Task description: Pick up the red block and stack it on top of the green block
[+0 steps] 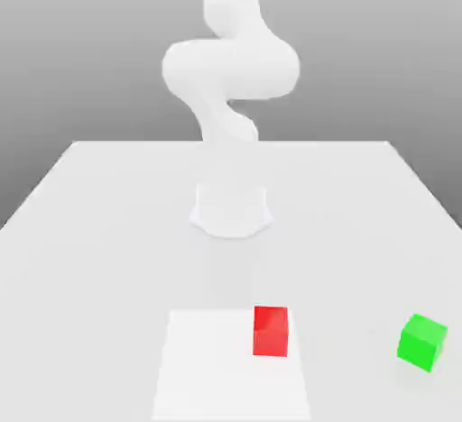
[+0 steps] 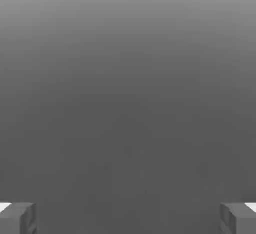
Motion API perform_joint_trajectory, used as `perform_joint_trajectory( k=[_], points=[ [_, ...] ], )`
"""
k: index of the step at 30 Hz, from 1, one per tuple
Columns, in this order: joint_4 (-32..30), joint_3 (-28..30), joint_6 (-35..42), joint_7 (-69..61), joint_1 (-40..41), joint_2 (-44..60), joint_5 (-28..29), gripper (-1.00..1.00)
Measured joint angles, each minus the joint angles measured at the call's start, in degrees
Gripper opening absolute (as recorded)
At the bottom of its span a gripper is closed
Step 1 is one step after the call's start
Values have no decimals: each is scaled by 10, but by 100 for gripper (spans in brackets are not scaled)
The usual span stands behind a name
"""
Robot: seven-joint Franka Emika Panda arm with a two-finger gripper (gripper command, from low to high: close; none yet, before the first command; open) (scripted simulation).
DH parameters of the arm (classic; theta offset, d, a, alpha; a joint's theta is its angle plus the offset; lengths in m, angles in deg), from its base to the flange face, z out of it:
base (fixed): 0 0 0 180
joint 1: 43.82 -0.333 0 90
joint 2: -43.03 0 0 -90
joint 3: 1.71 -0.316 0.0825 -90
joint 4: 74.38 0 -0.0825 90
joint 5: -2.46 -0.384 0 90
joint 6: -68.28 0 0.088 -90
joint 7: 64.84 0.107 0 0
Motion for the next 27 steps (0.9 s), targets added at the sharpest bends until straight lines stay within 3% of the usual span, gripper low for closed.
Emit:
perform_joint_trajectory(
  k=[18,25,26,27],
  points=[
    [-241,-64,-238,103,-14,385,0,0],
    [-238,-31,-356,145,-37,530,48,0],
    [-236,-24,-369,148,-43,545,52,-100],
    [-236,-24,-369,148,-43,545,52,-100]
  ],
)
